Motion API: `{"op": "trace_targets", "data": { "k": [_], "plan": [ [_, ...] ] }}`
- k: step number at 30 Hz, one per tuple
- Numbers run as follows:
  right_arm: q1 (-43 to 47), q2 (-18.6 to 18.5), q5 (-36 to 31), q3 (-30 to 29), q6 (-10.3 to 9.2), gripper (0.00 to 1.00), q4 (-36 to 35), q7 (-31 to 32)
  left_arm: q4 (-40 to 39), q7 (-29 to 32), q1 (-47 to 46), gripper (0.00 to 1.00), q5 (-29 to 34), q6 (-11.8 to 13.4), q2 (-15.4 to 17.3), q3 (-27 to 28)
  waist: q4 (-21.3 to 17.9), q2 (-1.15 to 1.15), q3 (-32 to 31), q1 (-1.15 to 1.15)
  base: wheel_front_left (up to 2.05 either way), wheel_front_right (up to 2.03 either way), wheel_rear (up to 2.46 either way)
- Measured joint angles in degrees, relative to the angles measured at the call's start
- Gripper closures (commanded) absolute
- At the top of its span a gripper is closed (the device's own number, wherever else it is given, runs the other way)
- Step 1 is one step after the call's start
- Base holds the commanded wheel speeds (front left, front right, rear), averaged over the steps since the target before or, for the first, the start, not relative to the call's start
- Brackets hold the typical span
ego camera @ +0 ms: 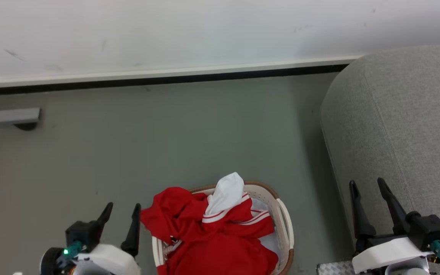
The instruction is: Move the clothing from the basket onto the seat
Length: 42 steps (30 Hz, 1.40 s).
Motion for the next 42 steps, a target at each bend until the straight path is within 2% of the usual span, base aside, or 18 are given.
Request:
{"op": "trace_targets", "data": {
  "k": [11,19,33,42],
  "plan": [
    [-5.64,-0.02,2.46,2.08,0.00,0.00,-4.58,0.00,15.93,6.32,-15.62,0.00,4.01,1.08,1.13,-4.46,-2.35,0.00,10.17,0.01,0.00,0.00,0.00],
    [-8.25,-0.03,5.12,3.38,0.00,0.00,-7.65,-0.01,24.50,10.15,-24.54,0.00,5.52,3.56,2.64,-5.78,-3.97,0.00,17.56,0.01,0.00,0.00,0.00],
    [-10.75,-0.05,9.64,6.25,0.00,0.00,-9.88,-0.01,32.60,9.62,-31.76,0.00,6.31,5.92,7.86,-6.46,-7.87,0.00,27.09,0.00,0.00,0.00,0.00],
    [-10.89,-0.05,10.22,6.50,0.00,0.00,-10.28,-0.01,35.00,7.69,-34.63,0.00,6.31,6.14,8.47,-7.71,-9.04,0.00,28.80,0.00,0.00,0.00,0.00]
  ]
}}
